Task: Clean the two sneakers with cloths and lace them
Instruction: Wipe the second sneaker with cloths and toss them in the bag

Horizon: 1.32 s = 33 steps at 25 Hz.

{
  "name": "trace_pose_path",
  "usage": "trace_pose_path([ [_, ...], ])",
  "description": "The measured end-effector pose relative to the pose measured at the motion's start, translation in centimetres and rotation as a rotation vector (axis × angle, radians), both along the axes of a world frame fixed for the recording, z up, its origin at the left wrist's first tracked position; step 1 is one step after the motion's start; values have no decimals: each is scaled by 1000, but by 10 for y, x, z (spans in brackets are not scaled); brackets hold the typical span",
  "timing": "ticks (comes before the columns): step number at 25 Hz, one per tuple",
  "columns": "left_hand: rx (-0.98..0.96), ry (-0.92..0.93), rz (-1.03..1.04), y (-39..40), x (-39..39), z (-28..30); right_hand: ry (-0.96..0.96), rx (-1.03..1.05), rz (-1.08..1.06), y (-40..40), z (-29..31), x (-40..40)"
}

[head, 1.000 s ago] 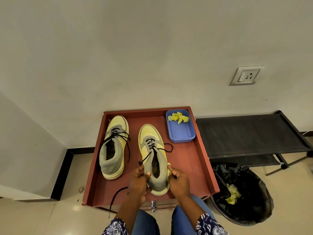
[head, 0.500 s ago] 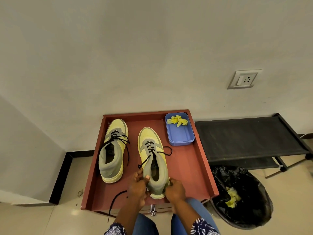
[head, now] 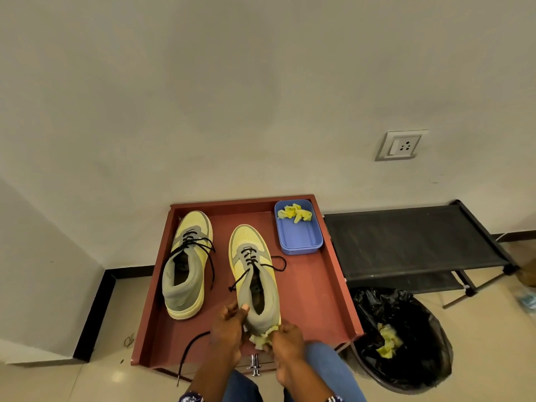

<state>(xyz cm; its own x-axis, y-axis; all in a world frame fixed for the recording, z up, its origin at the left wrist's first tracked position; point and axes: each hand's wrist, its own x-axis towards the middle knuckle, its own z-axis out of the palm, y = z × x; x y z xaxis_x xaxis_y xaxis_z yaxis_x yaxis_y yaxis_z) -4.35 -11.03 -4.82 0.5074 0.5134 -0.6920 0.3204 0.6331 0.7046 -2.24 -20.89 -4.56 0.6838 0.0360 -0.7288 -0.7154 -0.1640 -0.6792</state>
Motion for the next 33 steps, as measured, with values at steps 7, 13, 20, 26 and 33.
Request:
trace_pose_path([
  [7,-15,130,-38,-21,-22,-2,62,30,3,-8,8,-11],
  [13,51,180,-167,-37,-25,15,65,73,36,-14,34,-13],
  [20,119,117,-247,-62,-20,40,23,121,47,-41,54,3],
  [26,225,31,-286,-82,-4,60,-13,227,47,-71,75,16],
  [33,190,11,-388,-130,26,76,-71,192,-111,-121,83,34],
])
